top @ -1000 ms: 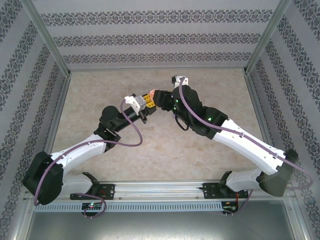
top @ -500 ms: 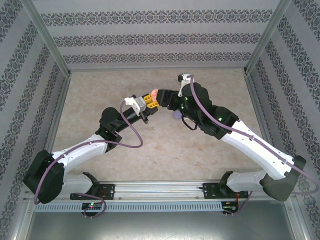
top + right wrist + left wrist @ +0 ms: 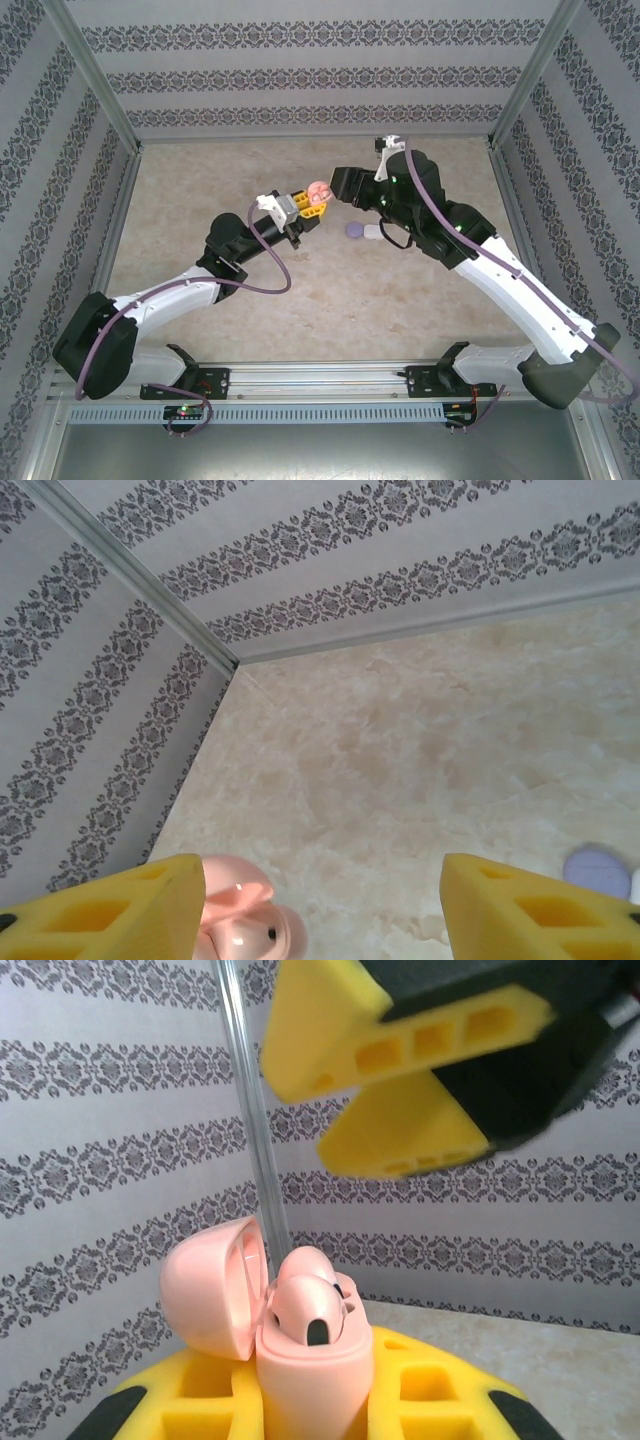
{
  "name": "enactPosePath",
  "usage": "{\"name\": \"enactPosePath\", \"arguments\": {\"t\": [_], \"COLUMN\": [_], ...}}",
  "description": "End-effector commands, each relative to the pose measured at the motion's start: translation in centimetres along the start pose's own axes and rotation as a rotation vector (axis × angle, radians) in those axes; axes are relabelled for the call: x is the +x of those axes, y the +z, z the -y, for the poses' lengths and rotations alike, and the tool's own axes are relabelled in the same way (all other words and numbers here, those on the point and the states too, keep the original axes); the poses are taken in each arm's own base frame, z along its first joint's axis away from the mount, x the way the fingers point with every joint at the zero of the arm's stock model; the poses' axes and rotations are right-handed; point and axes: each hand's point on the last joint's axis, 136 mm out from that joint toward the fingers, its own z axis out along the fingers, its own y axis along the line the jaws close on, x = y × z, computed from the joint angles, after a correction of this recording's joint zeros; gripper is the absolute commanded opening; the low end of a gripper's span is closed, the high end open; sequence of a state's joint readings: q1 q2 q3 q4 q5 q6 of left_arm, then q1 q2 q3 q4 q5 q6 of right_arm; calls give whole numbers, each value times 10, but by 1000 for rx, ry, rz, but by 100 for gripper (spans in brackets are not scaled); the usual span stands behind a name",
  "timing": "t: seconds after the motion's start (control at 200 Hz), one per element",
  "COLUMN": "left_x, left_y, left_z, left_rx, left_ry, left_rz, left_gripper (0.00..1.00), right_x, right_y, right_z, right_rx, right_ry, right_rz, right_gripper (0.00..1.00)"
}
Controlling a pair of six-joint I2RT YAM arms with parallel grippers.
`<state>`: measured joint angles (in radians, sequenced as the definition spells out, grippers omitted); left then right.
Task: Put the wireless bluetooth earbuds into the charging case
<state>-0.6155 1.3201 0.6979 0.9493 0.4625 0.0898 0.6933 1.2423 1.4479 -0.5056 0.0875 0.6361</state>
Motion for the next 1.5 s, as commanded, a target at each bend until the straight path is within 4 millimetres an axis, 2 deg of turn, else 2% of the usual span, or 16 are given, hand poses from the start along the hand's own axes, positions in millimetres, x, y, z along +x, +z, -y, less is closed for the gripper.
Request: {"name": "enactPosePath", "arguments": {"t": [0.0, 0.205, 0.41, 0.545, 0.764, 0.844, 0.929, 0.994, 1.079, 1.249, 1.334, 1.499], "left_x": [-1, 9, 11, 12, 19, 22, 27, 36, 55, 117, 152, 204], "left_y": [2, 4, 7, 11, 20, 22, 23, 21, 18, 7, 0, -13], "left_z": [17, 29, 30, 21, 0, -3, -4, -8, -22, -55, -65, -78], "left_rx": [82, 159, 175, 124, 25, 20, 16, -5, -70, -202, -267, -368], "left_ry": [16, -6, -15, -15, -38, -60, -93, -129, -215, -456, -521, -627], "left_rz": [10, -17, -23, -32, -57, -57, -65, -86, -123, -259, -347, -512], "left_gripper": [0, 0, 0, 0, 0, 0, 0, 0, 0, 0, 0, 0], "right_x": [2, 15, 36, 58, 98, 95, 77, 65, 61, 84, 98, 115], "right_y": [9, 42, 65, 61, 28, 22, 13, 4, -6, -13, -15, -21], "right_z": [-5, -2, 1, 3, 8, 25, 55, 76, 98, 130, 147, 171], "right_rx": [-29, -23, -32, -44, -53, 8, 113, 165, 201, 270, 316, 373], "right_ry": [-25, -46, -56, -58, -87, -61, 4, 67, 117, 130, 127, 132], "right_rz": [-88, -215, -328, -392, -443, -383, -254, -156, -101, -127, -136, -139], "right_gripper": [51, 24, 12, 7, 5, 7, 11, 19, 25, 37, 46, 60]}}
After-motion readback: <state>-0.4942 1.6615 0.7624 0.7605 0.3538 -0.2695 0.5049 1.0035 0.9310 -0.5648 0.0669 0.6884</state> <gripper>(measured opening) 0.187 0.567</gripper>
